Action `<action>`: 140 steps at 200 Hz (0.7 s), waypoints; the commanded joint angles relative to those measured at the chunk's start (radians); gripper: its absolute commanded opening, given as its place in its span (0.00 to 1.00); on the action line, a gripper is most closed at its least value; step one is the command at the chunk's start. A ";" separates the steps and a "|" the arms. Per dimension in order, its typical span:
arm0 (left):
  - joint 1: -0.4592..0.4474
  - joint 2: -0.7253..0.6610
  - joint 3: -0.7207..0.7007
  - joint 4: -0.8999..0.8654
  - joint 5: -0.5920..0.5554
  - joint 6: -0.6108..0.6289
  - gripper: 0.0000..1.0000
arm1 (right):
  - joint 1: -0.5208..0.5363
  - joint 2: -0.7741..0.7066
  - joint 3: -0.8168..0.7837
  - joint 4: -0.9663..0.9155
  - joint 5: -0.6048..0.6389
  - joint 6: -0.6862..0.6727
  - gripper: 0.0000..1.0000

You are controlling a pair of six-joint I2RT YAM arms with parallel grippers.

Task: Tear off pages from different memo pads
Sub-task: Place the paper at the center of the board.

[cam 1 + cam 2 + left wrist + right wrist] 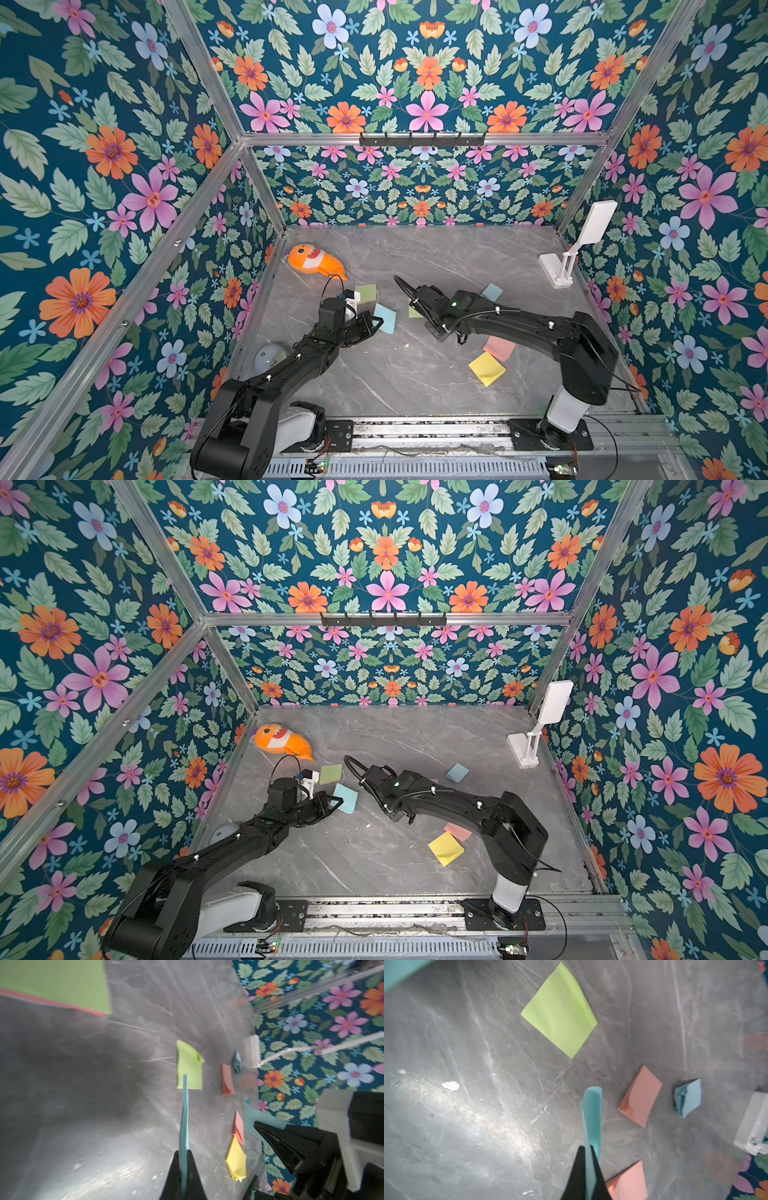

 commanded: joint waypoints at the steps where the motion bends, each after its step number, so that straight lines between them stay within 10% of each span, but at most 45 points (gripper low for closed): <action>1: 0.046 -0.010 -0.025 -0.091 -0.075 0.050 0.00 | 0.014 0.064 0.033 0.033 -0.062 0.043 0.00; 67: 0.128 0.084 -0.050 0.002 -0.066 0.075 0.00 | 0.042 0.205 0.102 0.025 -0.336 0.096 0.00; 140: 0.129 0.138 -0.026 -0.038 -0.102 0.101 0.00 | -0.038 0.143 0.105 -0.007 -0.648 0.116 0.48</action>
